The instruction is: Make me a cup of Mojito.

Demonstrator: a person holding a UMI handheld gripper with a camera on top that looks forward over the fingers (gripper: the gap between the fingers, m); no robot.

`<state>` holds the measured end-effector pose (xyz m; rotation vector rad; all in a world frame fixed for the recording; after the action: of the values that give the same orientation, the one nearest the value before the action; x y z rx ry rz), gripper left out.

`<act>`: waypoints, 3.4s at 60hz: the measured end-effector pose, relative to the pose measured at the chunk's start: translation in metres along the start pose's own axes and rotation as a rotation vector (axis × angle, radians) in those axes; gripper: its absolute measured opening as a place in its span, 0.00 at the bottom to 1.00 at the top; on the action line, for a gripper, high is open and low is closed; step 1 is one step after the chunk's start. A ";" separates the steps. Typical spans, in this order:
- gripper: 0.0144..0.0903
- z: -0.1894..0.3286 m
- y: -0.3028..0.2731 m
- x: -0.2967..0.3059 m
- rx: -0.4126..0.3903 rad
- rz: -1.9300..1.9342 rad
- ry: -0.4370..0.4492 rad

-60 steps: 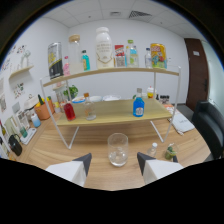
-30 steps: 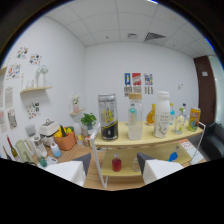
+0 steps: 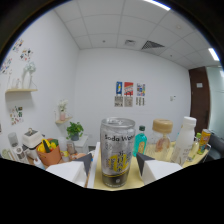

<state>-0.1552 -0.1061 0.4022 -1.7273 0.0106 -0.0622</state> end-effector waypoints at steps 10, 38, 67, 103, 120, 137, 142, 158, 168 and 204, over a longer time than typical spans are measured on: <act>0.60 0.015 -0.002 0.007 -0.004 0.036 0.014; 0.48 0.005 -0.007 0.004 0.016 0.074 -0.037; 0.47 -0.089 0.089 0.059 0.000 0.130 -0.075; 0.47 -0.067 0.224 0.102 -0.107 1.097 -0.124; 0.48 -0.058 0.194 0.118 -0.033 1.661 -0.236; 0.47 -0.054 0.188 0.133 0.014 2.136 -0.325; 0.47 -0.055 0.183 0.132 0.020 2.170 -0.349; 0.48 -0.060 0.176 0.136 0.025 1.806 -0.263; 0.48 -0.065 0.170 0.141 0.046 1.067 -0.113; 0.48 -0.032 0.313 0.067 -0.122 0.098 -0.083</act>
<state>-0.0813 -0.1898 0.1007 -1.8479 0.0383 0.0845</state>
